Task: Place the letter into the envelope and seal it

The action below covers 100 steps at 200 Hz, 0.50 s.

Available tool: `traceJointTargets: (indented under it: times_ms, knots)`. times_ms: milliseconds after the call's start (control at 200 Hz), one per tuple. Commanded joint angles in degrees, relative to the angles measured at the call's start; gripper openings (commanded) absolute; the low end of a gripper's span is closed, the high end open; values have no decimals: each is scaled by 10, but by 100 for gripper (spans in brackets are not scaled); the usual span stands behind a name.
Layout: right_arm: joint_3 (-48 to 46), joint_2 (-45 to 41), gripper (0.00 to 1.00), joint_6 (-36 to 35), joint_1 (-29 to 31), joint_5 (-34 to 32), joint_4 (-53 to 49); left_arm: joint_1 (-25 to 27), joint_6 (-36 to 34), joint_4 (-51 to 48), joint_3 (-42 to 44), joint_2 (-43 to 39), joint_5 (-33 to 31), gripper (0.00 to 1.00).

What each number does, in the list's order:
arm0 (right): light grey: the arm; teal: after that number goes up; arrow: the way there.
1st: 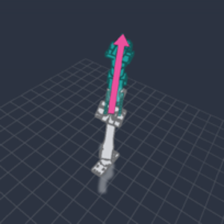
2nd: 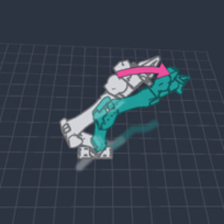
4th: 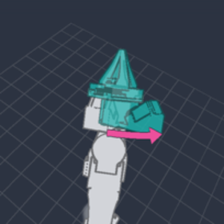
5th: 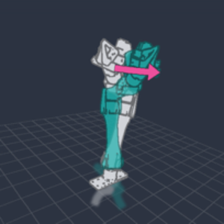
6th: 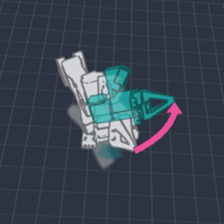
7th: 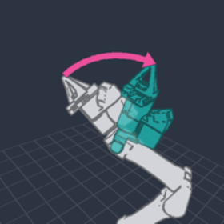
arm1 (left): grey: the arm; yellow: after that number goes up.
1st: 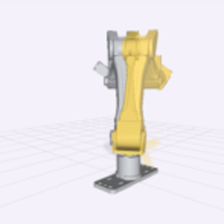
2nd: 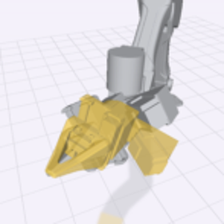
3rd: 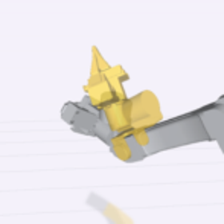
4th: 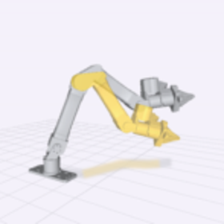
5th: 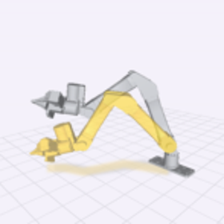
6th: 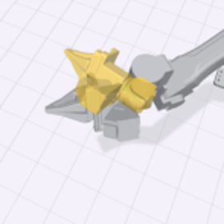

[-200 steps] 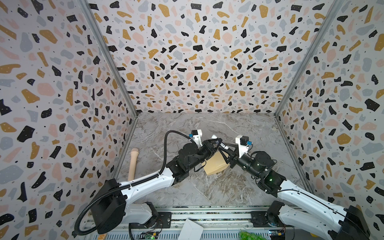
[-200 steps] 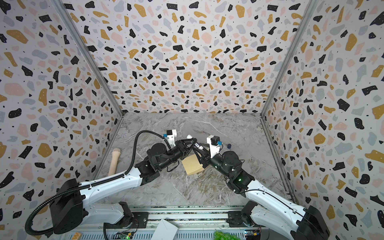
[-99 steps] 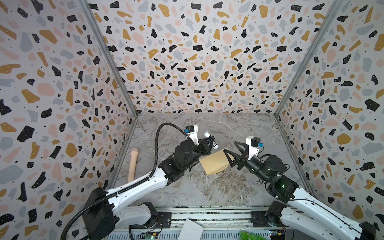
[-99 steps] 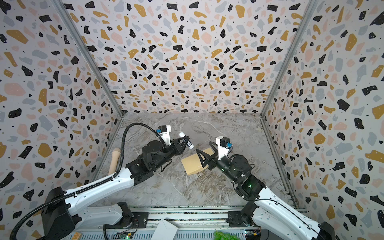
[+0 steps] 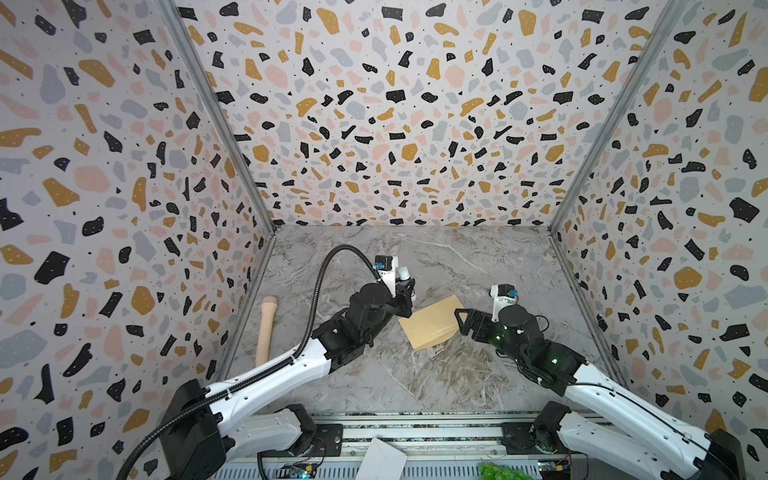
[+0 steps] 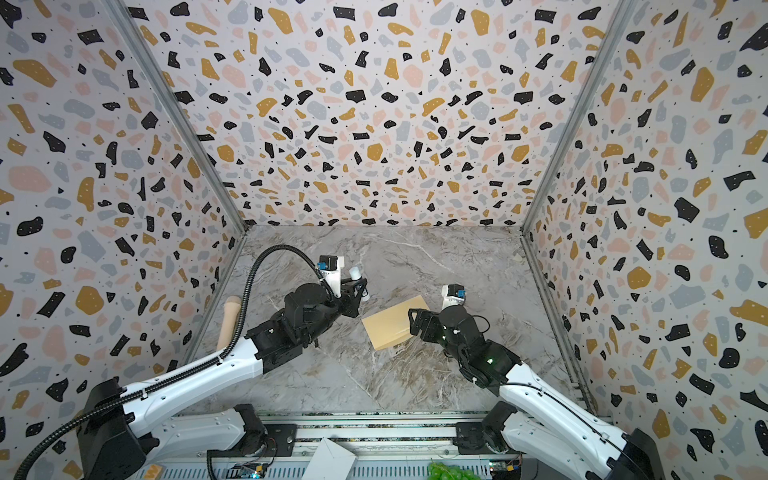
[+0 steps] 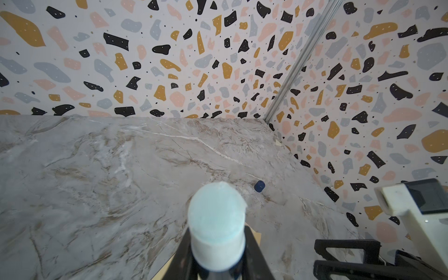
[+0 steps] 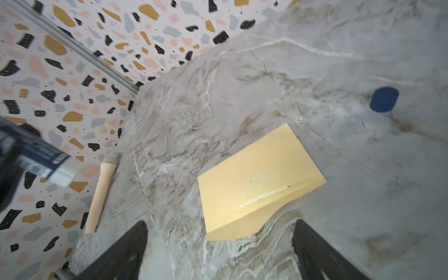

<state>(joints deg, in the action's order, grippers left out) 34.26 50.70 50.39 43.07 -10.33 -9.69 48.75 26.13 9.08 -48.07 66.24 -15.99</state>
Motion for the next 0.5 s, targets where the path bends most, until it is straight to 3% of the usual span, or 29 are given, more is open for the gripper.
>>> traceJointTargets:
  times_ms: [0,225,496]
  knots:
    - [-4,43,91,87,-2,-4,-29,-2,-20,13,8,-11,-21,0]
    - [15,162,83,141,0,31,-11,-2,-22,11,14,-10,-23,0]
    - [6,231,66,164,3,56,46,-2,-26,8,18,-13,-32,0]
